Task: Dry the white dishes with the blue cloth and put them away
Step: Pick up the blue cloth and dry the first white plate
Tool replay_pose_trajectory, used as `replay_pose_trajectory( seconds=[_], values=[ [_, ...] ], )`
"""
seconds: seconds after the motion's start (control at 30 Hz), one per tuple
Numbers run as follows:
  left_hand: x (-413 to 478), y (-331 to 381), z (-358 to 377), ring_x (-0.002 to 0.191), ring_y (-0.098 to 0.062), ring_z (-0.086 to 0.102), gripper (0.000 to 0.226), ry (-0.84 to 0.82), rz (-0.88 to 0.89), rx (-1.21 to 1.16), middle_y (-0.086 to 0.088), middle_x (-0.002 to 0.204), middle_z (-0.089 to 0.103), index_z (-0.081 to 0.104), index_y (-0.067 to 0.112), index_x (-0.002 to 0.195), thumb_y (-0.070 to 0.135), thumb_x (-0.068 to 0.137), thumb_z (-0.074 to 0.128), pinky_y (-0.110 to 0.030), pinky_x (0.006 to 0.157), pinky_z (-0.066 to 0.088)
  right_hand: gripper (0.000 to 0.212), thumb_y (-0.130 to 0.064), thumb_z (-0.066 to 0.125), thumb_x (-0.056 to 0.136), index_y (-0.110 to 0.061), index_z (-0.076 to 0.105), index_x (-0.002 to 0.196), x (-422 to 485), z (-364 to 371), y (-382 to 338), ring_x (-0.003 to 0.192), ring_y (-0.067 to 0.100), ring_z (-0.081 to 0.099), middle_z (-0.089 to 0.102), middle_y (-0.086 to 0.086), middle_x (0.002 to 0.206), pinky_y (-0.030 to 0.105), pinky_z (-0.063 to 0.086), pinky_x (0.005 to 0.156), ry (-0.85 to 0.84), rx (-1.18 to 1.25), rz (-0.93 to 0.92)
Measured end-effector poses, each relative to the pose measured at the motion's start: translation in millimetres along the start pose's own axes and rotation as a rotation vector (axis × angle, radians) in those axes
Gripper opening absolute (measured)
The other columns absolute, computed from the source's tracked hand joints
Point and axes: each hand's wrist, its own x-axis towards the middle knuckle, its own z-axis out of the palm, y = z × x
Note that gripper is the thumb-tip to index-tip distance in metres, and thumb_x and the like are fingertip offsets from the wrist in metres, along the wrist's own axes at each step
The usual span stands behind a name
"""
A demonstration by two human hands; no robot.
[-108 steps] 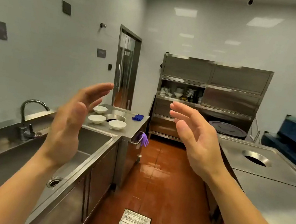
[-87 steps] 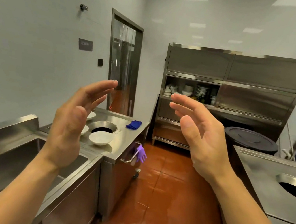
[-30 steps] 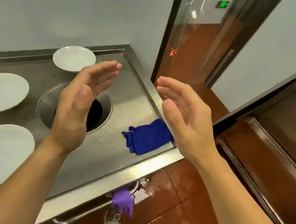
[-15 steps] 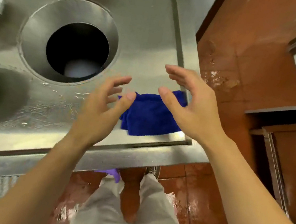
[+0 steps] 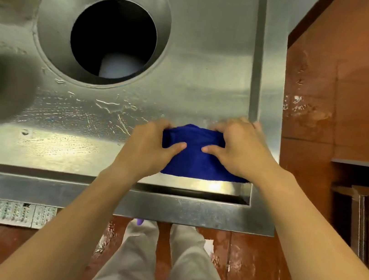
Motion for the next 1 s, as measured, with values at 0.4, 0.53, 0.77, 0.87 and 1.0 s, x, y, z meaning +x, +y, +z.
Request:
replay_pose_trajectory(
  seconds=[0.4, 0.53, 0.77, 0.87, 1.0],
  values=[
    [-86.2, 73.0, -212.3, 0.105, -0.009, 0.061, 0.026, 0.323, 0.419, -0.287, 0.013, 0.104, 0.065, 0.069, 0.051, 0.097, 0.047, 0.074, 0.08, -0.009, 0.088, 0.043, 0.02, -0.011, 0.073, 0.085, -0.017, 0.057, 0.093, -18.5, -174.9, -125.7, 0.057, 0.005, 0.057, 0.066, -0.005, 0.069, 0.024, 0.045, 0.054, -0.037, 0.649, -0.365],
    [-124.9, 67.4, -286.0, 0.11, -0.001, 0.066, 0.033, 0.454, 0.461, -0.342, 0.018, 0.113, 0.067, 0.068, 0.049, 0.1, 0.046, 0.072, 0.084, -0.013, 0.093, 0.048, 0.031, -0.02, 0.081, 0.086, -0.035, 0.067, 0.109, -12.0, -213.1, -211.8, 0.079, -0.001, 0.072, 0.076, -0.017, 0.092, 0.013, 0.053, 0.065, -0.109, 0.758, -0.542],
    [-140.6, 4.7, -360.2, 0.115, -0.015, 0.072, 0.051, 0.619, 0.461, -0.475, 0.006, 0.117, 0.077, 0.07, 0.035, 0.12, 0.022, 0.075, 0.092, -0.032, 0.099, 0.058, 0.008, -0.027, 0.074, 0.092, -0.032, 0.074, 0.098, 29.2, -194.7, -321.4, 0.087, 0.015, 0.076, 0.079, -0.005, 0.093, 0.032, 0.06, 0.072, -0.045, 0.887, -0.578],
    [-126.3, -40.2, -383.7, 0.12, -0.014, 0.067, 0.061, 0.648, 0.462, -0.492, 0.018, 0.123, 0.07, 0.063, 0.036, 0.131, 0.024, 0.078, 0.09, -0.031, 0.099, 0.058, 0.018, -0.019, 0.073, 0.094, -0.037, 0.073, 0.094, 53.7, -176.6, -358.5, 0.077, -0.001, 0.071, 0.078, -0.014, 0.086, 0.013, 0.052, 0.064, -0.001, 0.928, -0.562],
    [-99.1, -121.6, -414.0, 0.111, -0.004, 0.067, 0.054, 0.701, 0.241, -0.466, 0.022, 0.123, 0.066, 0.057, 0.046, 0.133, 0.039, 0.087, 0.083, -0.021, 0.096, 0.056, 0.014, -0.025, 0.076, 0.09, -0.037, 0.075, 0.096, 93.8, -150.6, -397.2, 0.081, 0.001, 0.073, 0.08, -0.011, 0.091, 0.015, 0.054, 0.066, 0.113, 1.059, -0.421]
  ],
)
